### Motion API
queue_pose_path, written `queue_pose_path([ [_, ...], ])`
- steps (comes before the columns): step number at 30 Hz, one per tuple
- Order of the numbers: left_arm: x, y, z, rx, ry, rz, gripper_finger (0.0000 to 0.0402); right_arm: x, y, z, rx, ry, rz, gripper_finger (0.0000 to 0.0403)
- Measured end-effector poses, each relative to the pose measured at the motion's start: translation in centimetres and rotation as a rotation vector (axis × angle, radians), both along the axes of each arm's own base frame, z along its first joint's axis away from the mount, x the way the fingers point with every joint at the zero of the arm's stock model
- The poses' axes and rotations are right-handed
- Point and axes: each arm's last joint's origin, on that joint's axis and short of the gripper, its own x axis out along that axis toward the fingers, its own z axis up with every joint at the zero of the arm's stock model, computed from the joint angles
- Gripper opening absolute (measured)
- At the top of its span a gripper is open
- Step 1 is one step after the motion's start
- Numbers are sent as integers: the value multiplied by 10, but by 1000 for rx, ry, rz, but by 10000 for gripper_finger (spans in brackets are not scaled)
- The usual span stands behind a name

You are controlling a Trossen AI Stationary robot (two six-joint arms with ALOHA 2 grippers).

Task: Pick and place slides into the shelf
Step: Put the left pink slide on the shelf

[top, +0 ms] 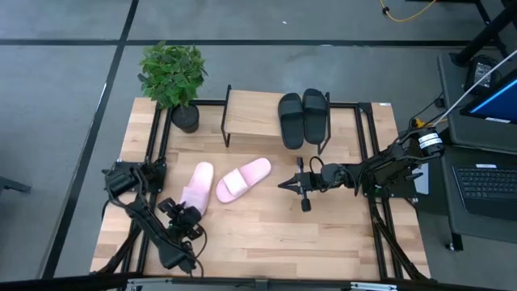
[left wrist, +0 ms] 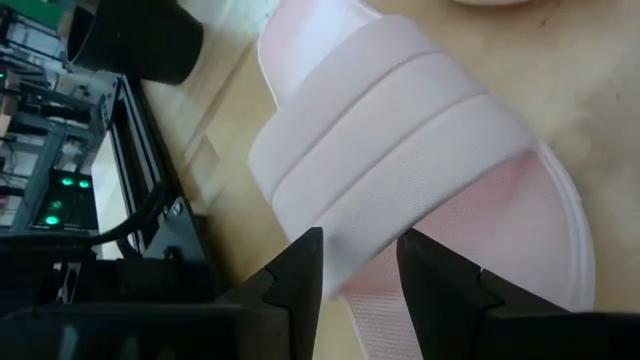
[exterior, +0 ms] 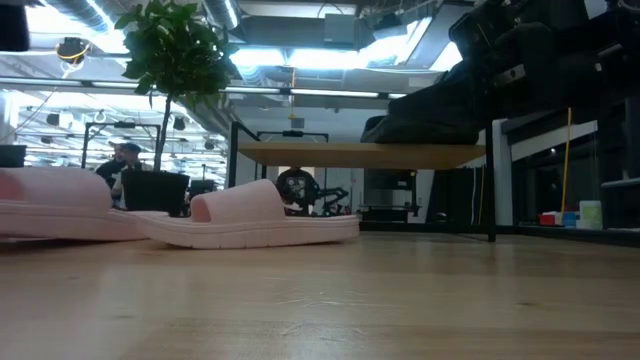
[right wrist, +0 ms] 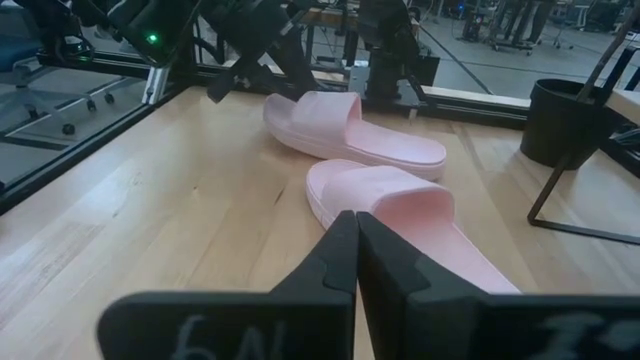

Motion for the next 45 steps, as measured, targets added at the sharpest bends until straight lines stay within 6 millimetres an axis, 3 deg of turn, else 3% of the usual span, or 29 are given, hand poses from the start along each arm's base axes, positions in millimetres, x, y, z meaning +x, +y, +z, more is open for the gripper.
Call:
queue_pose_path([
  [21,9,-4,-7,-104,-41,25,123,0,0,-1,0,16,0,10],
  [45,13,-11,6,-116,35,-59,123,0,0,-3,0,32,-1,10],
])
